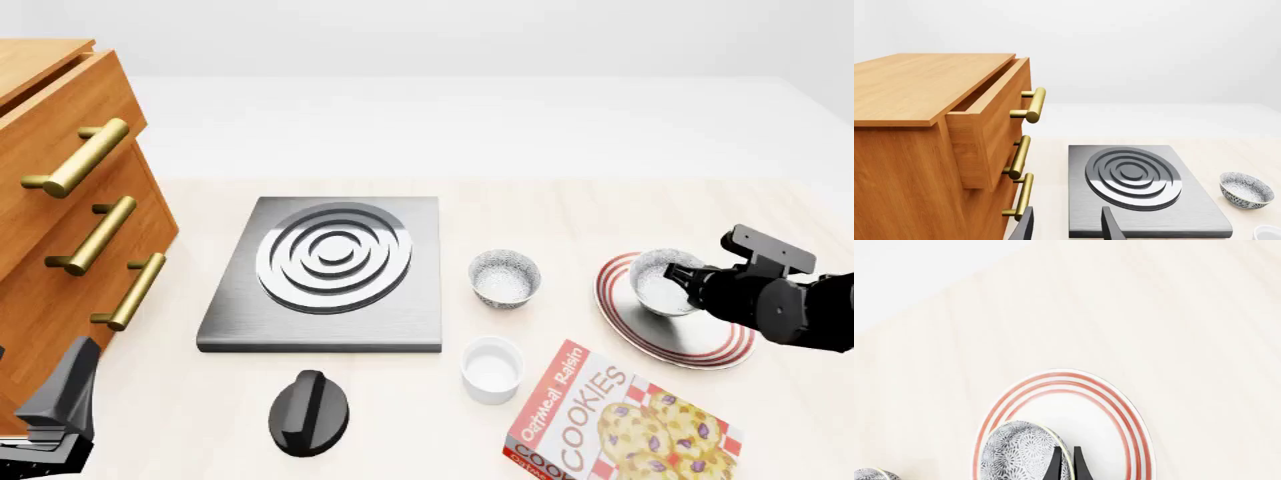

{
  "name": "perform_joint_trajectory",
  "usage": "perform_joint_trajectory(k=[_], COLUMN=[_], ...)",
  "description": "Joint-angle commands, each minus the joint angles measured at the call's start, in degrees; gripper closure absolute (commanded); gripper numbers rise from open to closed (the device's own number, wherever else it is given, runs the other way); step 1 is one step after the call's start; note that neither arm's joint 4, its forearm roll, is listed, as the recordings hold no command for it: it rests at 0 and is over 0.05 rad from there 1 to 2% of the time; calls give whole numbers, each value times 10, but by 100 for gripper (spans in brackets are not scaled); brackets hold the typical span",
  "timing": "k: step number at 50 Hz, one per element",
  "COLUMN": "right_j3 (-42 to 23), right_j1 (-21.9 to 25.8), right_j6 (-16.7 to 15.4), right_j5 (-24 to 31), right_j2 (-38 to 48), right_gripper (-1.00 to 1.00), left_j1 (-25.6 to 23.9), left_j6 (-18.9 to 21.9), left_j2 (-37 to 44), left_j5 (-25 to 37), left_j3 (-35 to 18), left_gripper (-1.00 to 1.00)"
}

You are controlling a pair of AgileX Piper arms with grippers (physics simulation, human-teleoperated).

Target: Pick the akita bowl next to the plate and place it on the plate.

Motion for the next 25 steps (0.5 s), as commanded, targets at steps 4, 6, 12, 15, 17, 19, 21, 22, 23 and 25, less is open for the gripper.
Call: perform_joint_trajectory(k=[4, 6, 12, 15, 17, 19, 21, 22, 23, 25], right_j3=[3, 3, 7, 8, 8, 8, 7, 7, 8, 7], right_j1=[8, 8, 6, 5, 5, 5, 3, 3, 3, 2], right_j6=[11, 11, 14, 14, 15, 15, 14, 14, 14, 14], right_j5=[-7, -7, -14, -14, -13, -13, -11, -11, -11, -10], right_j2=[-3, -3, 1, 1, 0, -1, -2, -3, -3, -4], right_gripper=[100, -100, -100, -100, -100, -100, -100, -100, -100, -100], left_j1=[0, 0, 0, 0, 0, 0, 0, 0, 0, 0], left_j6=[0, 0, 0, 0, 0, 0, 0, 0, 0, 0], left_j2=[0, 0, 0, 0, 0, 0, 0, 0, 0, 0], left_j5=[0, 0, 0, 0, 0, 0, 0, 0, 0, 0], left_j3=[0, 0, 0, 0, 0, 0, 0, 0, 0, 0], left_gripper=[-100, -100, -100, -100, -100, -100, -100, -100, -100, -100])
